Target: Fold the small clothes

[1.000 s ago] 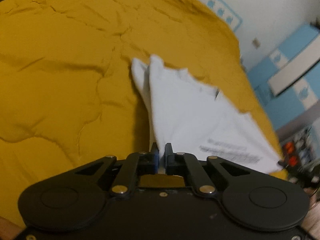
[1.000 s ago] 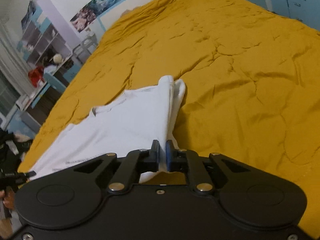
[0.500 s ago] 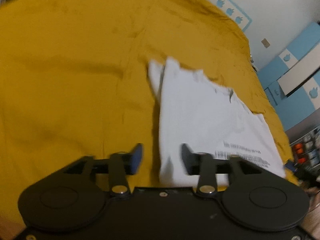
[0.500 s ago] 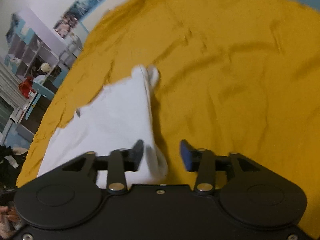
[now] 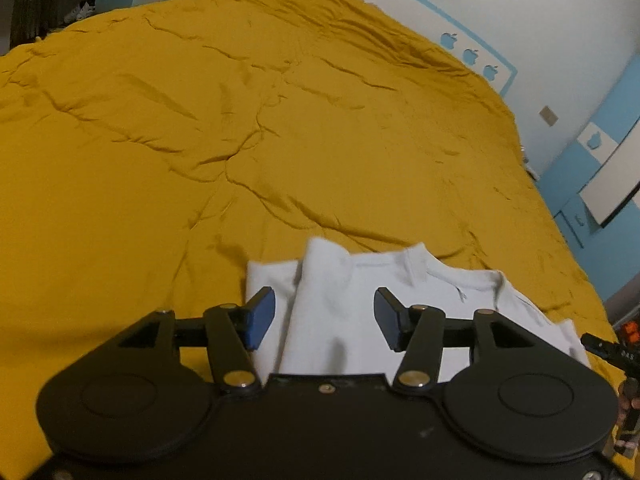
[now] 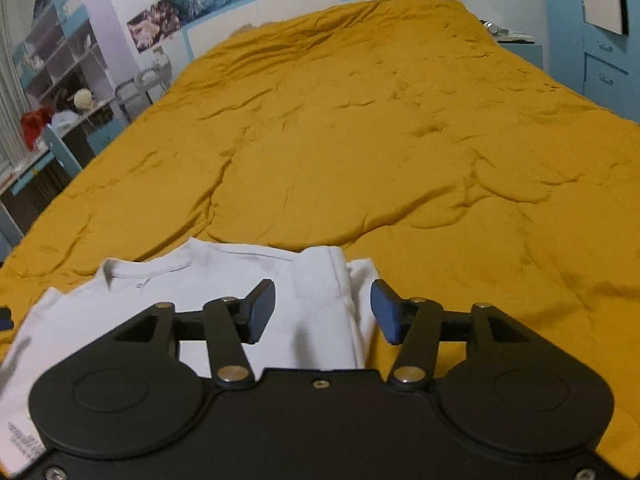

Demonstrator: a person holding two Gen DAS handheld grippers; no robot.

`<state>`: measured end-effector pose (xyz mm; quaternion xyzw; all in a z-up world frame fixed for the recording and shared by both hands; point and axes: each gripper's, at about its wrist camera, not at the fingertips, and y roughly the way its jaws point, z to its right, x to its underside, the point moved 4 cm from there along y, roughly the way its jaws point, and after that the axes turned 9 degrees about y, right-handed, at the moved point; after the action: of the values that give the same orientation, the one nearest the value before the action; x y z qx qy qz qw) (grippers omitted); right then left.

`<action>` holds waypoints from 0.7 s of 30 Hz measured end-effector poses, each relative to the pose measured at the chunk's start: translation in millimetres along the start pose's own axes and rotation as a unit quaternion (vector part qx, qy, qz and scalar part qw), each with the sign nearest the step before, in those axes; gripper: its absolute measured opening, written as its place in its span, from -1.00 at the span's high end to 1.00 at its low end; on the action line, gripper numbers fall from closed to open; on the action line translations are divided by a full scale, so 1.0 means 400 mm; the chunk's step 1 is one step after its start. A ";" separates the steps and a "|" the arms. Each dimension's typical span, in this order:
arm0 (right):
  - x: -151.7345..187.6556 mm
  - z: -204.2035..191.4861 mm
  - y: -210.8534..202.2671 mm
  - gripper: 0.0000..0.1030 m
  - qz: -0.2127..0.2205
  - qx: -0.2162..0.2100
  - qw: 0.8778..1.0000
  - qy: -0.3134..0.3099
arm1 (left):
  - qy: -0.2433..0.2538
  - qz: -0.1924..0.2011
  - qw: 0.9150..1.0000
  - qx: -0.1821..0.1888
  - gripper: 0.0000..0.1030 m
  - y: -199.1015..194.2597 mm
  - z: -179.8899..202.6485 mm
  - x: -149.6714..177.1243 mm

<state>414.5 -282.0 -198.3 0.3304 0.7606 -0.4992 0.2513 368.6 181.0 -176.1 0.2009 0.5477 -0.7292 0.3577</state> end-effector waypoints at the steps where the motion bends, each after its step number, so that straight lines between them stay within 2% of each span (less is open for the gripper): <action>1: -0.001 0.000 0.012 -0.05 -0.004 0.001 1.000 -0.003 | -0.002 -0.003 1.000 0.000 -0.07 0.019 0.000 -0.007; 4: 0.007 -0.003 0.043 -0.05 -0.014 0.010 1.000 -0.007 | -0.002 -0.014 1.000 -0.004 0.05 0.051 -0.004 -0.004; 5: 0.010 -0.004 0.049 -0.02 -0.018 0.010 1.000 -0.008 | -0.002 -0.022 1.000 0.000 0.36 0.065 -0.004 -0.001; 6: 0.012 -0.004 0.053 0.27 -0.019 0.010 1.000 -0.010 | -0.003 -0.027 1.000 0.004 0.87 0.072 -0.004 0.006; 7: 0.012 -0.006 0.057 0.44 -0.019 0.014 1.000 -0.012 | -0.004 -0.031 0.999 0.007 0.88 0.078 -0.005 0.010; 9: 0.008 -0.006 0.049 0.60 -0.011 0.013 1.000 -0.008 | -0.007 -0.014 1.000 0.004 0.88 0.063 -0.006 0.012; 11: -0.002 -0.013 0.032 0.65 0.010 0.009 1.000 -0.006 | -0.012 0.007 1.000 0.001 0.88 0.044 -0.007 0.009; 14: -0.004 -0.010 0.039 0.67 0.012 0.017 1.000 -0.009 | -0.004 -0.004 1.000 -0.017 0.86 0.056 -0.013 0.020; 17: 0.013 0.008 0.085 0.65 -0.012 0.040 0.999 0.001 | 0.020 -0.031 0.998 -0.044 0.67 0.106 -0.019 0.042; 20: 0.018 0.022 0.085 0.64 -0.012 0.038 0.999 0.022 | 0.011 -0.034 0.998 -0.046 0.60 0.106 -0.028 0.046; 21: 0.016 0.021 0.074 0.54 -0.008 0.040 0.999 0.024 | 0.006 -0.034 0.998 -0.046 0.61 0.092 -0.028 0.041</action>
<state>433.1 -279.6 -223.5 0.3457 0.7484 -0.5233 0.2158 384.0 181.3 -215.1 0.1701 0.5888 -0.7139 0.3386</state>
